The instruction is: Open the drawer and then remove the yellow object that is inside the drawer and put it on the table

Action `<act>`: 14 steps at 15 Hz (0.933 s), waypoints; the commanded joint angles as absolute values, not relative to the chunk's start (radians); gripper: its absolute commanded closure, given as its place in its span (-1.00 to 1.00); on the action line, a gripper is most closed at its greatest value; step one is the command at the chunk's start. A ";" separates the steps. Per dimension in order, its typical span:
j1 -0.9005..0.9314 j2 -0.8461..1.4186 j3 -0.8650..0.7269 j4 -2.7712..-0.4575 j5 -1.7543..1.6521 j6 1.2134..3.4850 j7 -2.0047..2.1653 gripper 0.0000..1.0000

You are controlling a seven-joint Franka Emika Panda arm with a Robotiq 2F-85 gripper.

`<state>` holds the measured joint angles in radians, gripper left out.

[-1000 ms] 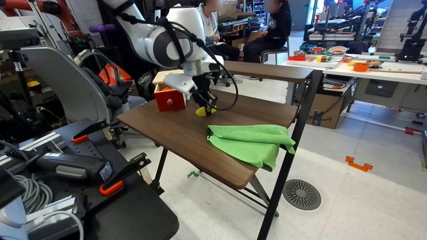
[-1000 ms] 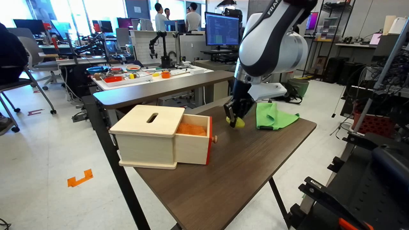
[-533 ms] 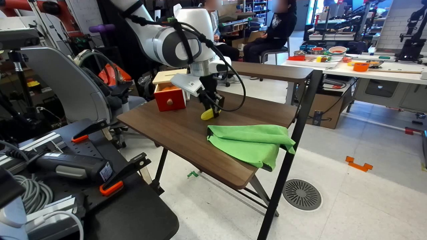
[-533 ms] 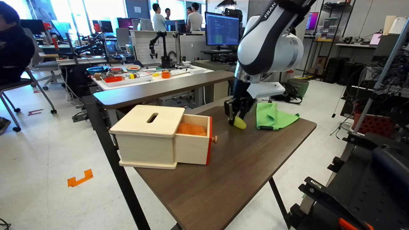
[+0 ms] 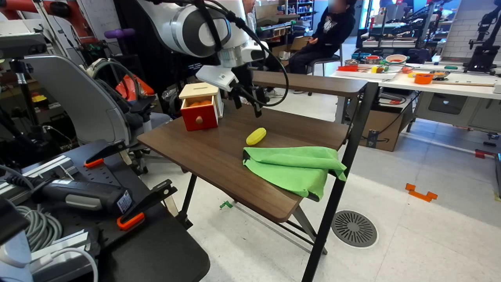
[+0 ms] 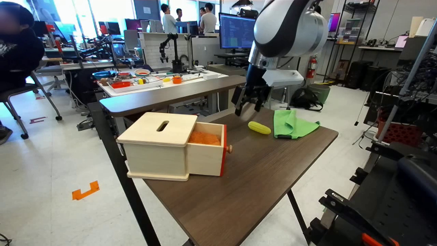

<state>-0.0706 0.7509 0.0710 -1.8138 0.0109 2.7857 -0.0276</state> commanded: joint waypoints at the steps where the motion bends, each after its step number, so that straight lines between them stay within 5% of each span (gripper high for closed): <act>1: -0.062 0.724 0.068 -1.838 0.024 2.792 -0.040 -1.00; 14: -0.062 0.686 0.073 -1.892 0.023 2.810 -0.047 -1.00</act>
